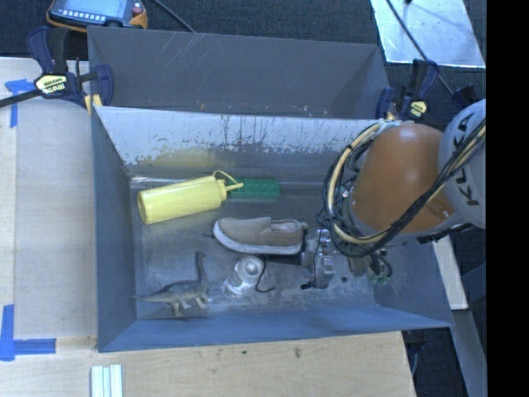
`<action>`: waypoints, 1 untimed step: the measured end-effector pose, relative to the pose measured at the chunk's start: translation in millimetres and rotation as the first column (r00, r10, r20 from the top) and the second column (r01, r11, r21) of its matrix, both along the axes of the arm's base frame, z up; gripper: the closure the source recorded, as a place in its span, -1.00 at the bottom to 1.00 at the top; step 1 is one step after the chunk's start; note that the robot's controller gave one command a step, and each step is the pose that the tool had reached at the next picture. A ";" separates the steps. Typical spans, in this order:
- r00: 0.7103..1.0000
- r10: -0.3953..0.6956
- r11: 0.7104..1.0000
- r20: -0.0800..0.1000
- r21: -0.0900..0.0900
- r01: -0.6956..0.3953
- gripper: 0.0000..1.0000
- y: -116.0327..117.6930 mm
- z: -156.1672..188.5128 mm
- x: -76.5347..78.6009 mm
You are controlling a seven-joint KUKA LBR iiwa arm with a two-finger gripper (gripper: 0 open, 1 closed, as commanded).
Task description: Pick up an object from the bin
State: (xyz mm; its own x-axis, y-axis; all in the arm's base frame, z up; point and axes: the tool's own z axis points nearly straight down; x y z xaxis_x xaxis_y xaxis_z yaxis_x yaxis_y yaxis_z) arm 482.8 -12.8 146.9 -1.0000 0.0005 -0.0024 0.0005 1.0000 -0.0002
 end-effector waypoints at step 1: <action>1.000 0.004 1.000 0.000 0.000 -0.004 1.00 -29.0 31.5 38.0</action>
Offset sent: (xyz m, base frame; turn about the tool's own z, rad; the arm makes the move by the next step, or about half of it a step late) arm 0.0066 0.0183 0.0160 -0.0205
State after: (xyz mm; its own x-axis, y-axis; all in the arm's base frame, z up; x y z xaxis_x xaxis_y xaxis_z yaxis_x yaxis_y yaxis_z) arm 520.8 -41.8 178.3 -1.0000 -0.0035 -0.0022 -0.0035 1.0000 -0.0001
